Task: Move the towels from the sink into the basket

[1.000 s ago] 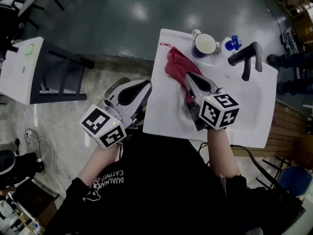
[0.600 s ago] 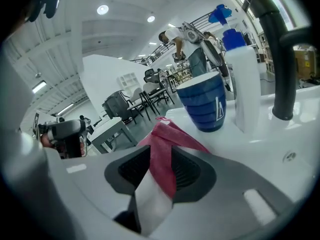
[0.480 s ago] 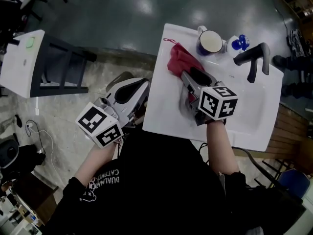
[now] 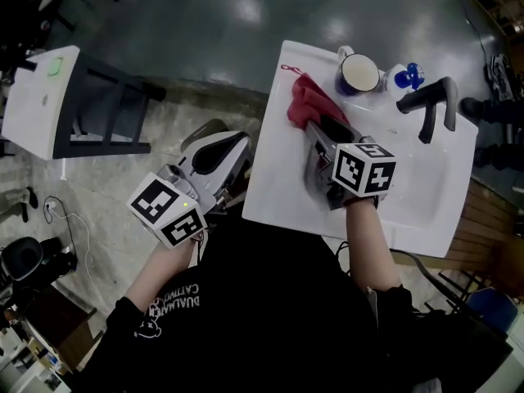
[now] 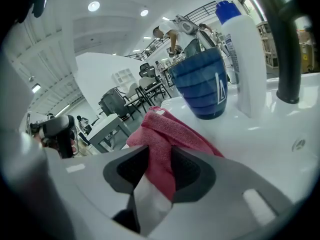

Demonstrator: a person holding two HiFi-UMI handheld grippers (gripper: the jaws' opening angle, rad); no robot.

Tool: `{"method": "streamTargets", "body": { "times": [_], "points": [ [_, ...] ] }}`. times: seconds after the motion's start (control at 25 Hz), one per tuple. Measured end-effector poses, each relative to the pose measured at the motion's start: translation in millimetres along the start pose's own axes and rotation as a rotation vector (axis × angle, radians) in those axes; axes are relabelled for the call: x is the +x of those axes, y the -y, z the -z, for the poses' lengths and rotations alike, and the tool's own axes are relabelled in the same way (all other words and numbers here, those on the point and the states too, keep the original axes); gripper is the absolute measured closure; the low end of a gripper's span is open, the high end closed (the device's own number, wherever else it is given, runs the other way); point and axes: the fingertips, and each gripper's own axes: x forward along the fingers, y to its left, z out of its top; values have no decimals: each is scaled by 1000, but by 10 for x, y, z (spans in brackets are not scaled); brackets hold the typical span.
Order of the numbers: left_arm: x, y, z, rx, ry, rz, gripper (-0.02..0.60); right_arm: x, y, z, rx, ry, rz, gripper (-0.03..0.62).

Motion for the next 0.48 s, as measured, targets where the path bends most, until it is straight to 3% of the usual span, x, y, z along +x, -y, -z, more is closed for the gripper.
{"method": "streamTargets", "body": {
  "times": [0.2,0.48],
  "points": [
    [-25,-12,-18,-5,9,-1,581,-25,16,-14,8,8,21,525],
    [-58,27,-51,-1,25,11,581,-128,-29,-105,-17,53,50,537]
  ]
}}
